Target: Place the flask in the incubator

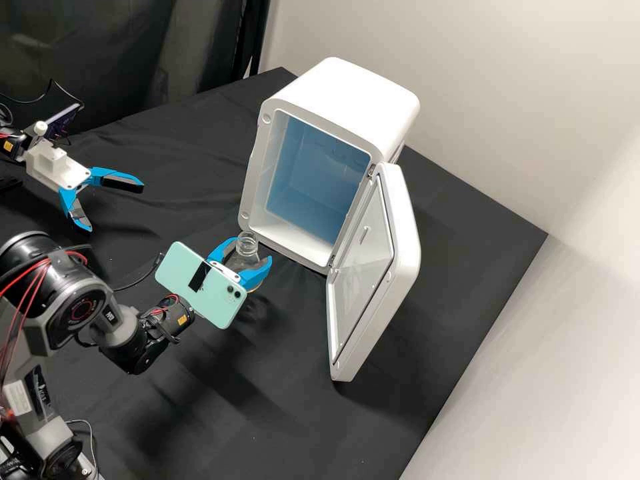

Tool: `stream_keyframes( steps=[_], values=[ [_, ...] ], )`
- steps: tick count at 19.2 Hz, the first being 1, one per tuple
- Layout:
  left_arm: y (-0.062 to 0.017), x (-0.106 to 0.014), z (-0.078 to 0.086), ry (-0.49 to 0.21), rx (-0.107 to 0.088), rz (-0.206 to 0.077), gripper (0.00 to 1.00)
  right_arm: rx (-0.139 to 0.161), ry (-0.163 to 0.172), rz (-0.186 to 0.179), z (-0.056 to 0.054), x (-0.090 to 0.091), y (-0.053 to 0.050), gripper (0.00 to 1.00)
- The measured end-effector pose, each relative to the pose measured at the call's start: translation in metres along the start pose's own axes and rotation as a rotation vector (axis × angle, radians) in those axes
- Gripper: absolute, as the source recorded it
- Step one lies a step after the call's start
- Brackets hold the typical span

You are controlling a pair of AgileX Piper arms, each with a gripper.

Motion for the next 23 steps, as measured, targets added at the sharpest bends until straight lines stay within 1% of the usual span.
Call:
stream_keyframes(
  steps=[1, 3, 6, 8, 11, 13, 18, 20, 23],
  values=[
    [0.0, 0.0, 0.0, 0.0, 0.0, 0.0, 1.0, 0.013, 0.008, 0.011, -0.001, -0.002, 0.003, 0.0],
    [0.0, 0.0, 0.0, 0.0, 0.0, 0.0, 1.0, 0.024, 0.022, 0.017, -0.003, -0.005, 0.007, 0.0],
    [0.0, 0.0, 0.0, 0.0, 0.0, 0.0, 1.0, 0.022, 0.034, 0.031, -0.004, -0.01, 0.011, 0.0],
    [0.0, 0.0, 0.0, 0.0, 0.0, 0.0, 1.0, 0.022, 0.031, 0.047, -0.004, -0.012, 0.015, 0.0],
    [0.0001, 0.0, 0.0, 0.002, 0.0, 0.0, 1.0, 0.025, 0.023, 0.06, -0.002, -0.013, 0.018, 0.0],
    [0.0001, 0.0, 0.0, 0.002, 0.0, 0.0, 1.0, 0.043, 0.025, 0.061, -0.002, -0.014, 0.018, 0.0],
    [0.0003, -0.001, -0.002, 0.013, -0.002, 0.003, 1.0, 0.042, 0.026, 0.059, -0.002, -0.014, 0.018, 0.0],
    [0.0003, -0.001, -0.002, 0.013, -0.002, 0.003, 1.0, 0.042, 0.028, 0.051, -0.002, -0.014, 0.016, 0.0],
    [0.0003, -0.001, -0.002, 0.013, -0.002, 0.003, 1.0, 0.043, 0.037, 0.036, -0.004, -0.005, 0.013, 0.0]
  ],
)
